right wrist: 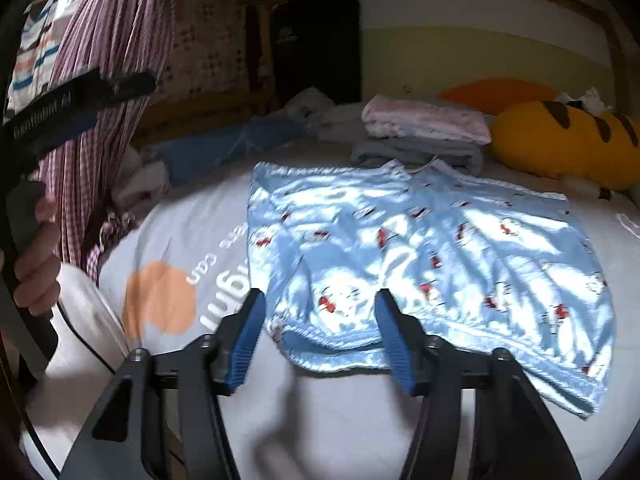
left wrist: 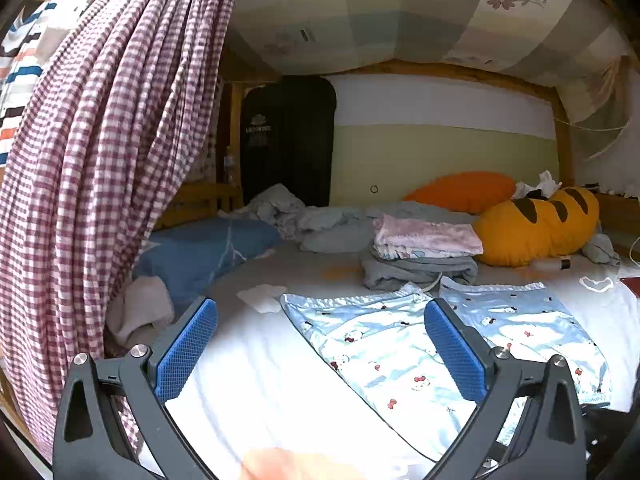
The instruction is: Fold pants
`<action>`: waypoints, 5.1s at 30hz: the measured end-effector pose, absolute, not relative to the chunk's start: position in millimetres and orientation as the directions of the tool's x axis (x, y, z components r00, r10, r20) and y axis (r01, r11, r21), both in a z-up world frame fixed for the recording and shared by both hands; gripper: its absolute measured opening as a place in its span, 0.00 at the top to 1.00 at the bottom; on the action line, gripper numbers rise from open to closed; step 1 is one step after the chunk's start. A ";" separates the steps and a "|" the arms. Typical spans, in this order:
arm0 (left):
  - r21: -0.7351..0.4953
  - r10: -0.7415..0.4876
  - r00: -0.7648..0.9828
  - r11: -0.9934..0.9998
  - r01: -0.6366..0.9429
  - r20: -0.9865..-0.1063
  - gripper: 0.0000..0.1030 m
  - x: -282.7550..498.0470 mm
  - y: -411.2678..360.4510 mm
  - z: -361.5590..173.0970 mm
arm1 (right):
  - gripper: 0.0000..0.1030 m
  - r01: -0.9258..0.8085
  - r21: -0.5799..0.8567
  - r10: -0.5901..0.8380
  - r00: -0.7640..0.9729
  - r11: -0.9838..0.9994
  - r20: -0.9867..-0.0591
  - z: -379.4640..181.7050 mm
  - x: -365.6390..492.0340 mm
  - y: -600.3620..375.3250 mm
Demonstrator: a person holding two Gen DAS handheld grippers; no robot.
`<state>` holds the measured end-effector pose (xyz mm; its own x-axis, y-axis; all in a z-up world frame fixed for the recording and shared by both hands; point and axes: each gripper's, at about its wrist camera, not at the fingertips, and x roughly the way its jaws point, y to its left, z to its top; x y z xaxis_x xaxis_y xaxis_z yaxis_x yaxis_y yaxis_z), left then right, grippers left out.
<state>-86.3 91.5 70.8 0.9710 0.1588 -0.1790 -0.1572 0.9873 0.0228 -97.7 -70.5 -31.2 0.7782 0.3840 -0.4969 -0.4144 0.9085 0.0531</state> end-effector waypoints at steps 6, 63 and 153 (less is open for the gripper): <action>0.038 0.175 0.966 0.985 -0.170 -0.190 0.00 -81.1 96.3 62.3 | 0.61 -0.464 0.082 0.429 0.721 0.882 -0.544 -46.4 -86.3 -58.2; -0.153 -0.088 0.776 0.988 -0.011 -0.625 0.99 264.9 152.4 98.0 | 0.91 -0.465 0.064 0.439 0.770 0.883 -0.463 -21.9 -109.3 -63.0; 0.125 -0.331 0.902 0.918 0.375 -0.278 0.39 172.6 -200.3 134.1 | 0.45 0.336 0.069 -0.299 0.902 0.939 -0.311 0.6 -160.1 -226.3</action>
<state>172.6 -200.3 134.1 0.9019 -0.3308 -0.2778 0.3753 0.9184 0.1249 -160.1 -226.3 0.6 0.9020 -0.2992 -0.3112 0.3356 0.9395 0.0694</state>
